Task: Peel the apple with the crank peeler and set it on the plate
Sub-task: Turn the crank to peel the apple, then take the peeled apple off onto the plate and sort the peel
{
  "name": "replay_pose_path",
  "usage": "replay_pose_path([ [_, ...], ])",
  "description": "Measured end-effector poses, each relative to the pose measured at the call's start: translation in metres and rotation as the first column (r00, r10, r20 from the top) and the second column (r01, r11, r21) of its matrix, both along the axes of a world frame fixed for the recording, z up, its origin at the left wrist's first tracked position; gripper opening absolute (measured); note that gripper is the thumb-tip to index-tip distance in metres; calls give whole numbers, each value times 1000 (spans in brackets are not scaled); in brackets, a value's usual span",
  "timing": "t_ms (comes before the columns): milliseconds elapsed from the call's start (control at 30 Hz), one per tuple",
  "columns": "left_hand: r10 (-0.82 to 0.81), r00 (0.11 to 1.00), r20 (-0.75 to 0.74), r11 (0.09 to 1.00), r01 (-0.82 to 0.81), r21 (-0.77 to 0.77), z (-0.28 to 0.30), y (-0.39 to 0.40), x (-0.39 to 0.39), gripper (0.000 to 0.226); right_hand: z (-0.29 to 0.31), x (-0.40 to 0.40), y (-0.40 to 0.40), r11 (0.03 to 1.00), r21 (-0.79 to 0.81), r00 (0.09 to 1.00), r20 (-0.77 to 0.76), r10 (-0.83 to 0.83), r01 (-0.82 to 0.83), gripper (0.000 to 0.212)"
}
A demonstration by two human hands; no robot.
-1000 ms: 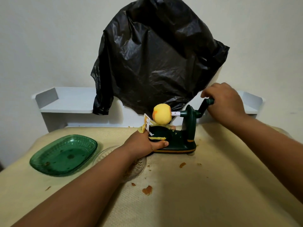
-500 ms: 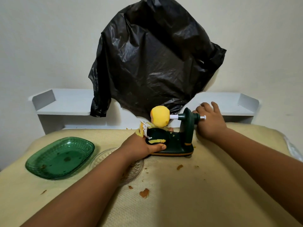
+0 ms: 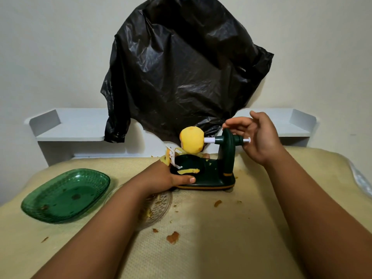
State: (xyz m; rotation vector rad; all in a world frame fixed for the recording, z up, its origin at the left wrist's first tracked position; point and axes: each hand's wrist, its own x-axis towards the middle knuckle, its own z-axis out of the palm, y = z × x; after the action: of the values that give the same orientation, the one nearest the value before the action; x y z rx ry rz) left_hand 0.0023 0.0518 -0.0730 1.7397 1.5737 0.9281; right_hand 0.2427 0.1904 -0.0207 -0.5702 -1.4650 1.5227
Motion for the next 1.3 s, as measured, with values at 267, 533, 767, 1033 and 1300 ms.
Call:
replay_pose_path([
  [267,-8,804,595,960,173,-221,22,-13,-56,68,25,-8,16,991,-31,985,114,132,-129,72],
  [533,295,106,950,950,72,-303,43,-2,-75,71,11,-15,19,984,32,978,120,172,-177,68],
  [767,51,-376,925,999,0,-55,40,-4,-46,52,6,-17,17,990,52,990,61,129,-132,70],
  [1033,140,-464,875,990,79,-116,33,-7,-41,59,3,-16,16,993,56,993,47,104,-106,68],
  [1300,174,-408,897,927,-240,-289,37,-1,-35,37,2,-15,16,994,57,995,34,95,-97,64],
])
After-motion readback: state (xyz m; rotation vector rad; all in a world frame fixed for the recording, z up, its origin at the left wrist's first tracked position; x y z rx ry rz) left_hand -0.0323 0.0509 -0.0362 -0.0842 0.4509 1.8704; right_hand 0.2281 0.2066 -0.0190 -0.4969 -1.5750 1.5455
